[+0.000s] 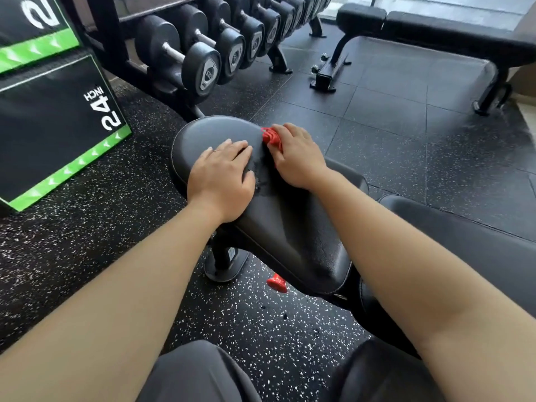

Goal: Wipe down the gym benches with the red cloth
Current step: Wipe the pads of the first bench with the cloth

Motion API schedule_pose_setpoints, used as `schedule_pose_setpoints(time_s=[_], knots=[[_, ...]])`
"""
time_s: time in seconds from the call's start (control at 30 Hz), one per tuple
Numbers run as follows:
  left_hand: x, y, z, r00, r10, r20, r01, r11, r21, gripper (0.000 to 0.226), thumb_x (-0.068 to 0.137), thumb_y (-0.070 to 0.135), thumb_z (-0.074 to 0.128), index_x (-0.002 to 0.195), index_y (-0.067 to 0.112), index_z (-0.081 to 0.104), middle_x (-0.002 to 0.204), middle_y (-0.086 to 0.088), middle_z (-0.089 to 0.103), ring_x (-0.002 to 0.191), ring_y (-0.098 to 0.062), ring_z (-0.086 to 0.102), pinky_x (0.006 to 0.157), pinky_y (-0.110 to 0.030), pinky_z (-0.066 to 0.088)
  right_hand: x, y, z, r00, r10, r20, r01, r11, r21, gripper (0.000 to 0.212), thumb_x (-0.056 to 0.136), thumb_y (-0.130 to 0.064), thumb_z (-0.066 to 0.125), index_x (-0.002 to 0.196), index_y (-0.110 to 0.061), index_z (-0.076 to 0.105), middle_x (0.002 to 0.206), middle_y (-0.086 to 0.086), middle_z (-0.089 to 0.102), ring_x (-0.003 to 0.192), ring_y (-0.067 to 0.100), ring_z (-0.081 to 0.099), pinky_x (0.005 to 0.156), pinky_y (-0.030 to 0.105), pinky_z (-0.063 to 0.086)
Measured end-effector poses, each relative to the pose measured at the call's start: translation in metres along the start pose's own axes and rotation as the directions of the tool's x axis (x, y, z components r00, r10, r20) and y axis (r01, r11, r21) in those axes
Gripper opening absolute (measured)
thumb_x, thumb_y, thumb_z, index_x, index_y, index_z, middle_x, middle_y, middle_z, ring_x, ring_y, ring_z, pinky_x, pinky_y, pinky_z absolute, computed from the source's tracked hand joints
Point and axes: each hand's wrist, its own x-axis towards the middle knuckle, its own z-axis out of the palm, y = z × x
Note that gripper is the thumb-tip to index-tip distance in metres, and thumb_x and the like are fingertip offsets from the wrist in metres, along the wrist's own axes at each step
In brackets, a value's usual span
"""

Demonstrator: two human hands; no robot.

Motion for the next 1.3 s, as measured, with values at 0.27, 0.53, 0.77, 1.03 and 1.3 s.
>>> schedule_pose_setpoints(time_s=[0.27,0.53,0.77,1.03,1.3], knots=[[-0.001,-0.001,0.0,1.0,0.0,0.025,0.0,1.0,0.01,0.051,0.094,0.031,0.038,0.145,0.02,0.035,0.153,0.005,0.03,0.143,-0.016,0.021,0.116,-0.036,0.011,-0.033,0.0,-0.001,0.996,-0.084,-0.03,0.084,0.996,0.005,0.048,0.095,-0.033,0.042,0.139,-0.015,0.039,0.14,0.01,0.042,0.13,0.03,0.035,0.109,0.043,0.029],[-0.004,-0.002,-0.001,0.999,0.017,0.048,-0.017,1.0,0.015,0.052,0.096,0.029,0.035,0.146,0.018,0.031,0.155,0.004,0.026,0.144,-0.016,0.018,0.116,-0.035,0.008,-0.169,-0.005,-0.012,0.987,-0.16,0.014,0.16,0.987,0.014,0.054,0.092,-0.042,0.031,0.141,-0.022,0.038,0.147,0.002,0.037,0.139,0.026,0.028,0.111,0.045,0.029],[0.0,-0.002,-0.001,0.999,0.007,0.041,-0.007,1.0,-0.002,0.051,0.095,0.027,0.035,0.146,0.02,0.032,0.154,0.006,0.027,0.144,-0.015,0.018,0.116,-0.034,0.009,-0.113,-0.005,-0.001,0.993,-0.116,0.0,0.116,0.993,0.015,0.057,0.09,-0.046,0.028,0.138,-0.018,0.041,0.143,0.007,0.041,0.134,0.028,0.034,0.109,0.046,0.031],[0.0,-0.005,-0.008,0.982,0.056,0.181,-0.068,0.996,0.059,0.054,0.099,0.032,0.027,0.15,0.016,0.018,0.158,0.003,0.013,0.146,-0.017,0.007,0.117,-0.036,0.004,-0.091,-0.011,-0.003,0.999,-0.044,-0.011,0.045,0.999,0.009,0.051,0.096,-0.036,0.039,0.143,-0.018,0.033,0.149,0.006,0.033,0.139,0.027,0.023,0.112,0.044,0.024],[0.005,-0.007,-0.011,0.993,-0.001,0.115,0.0,1.0,0.01,0.055,0.098,0.038,0.033,0.147,0.014,0.027,0.156,0.0,0.021,0.145,-0.018,0.011,0.117,-0.037,0.007,-0.108,-0.012,0.0,0.997,-0.07,-0.04,0.071,0.997,0.018,0.064,0.086,-0.051,0.022,0.14,-0.02,0.039,0.145,0.005,0.039,0.136,0.027,0.03,0.111,0.044,0.028]])
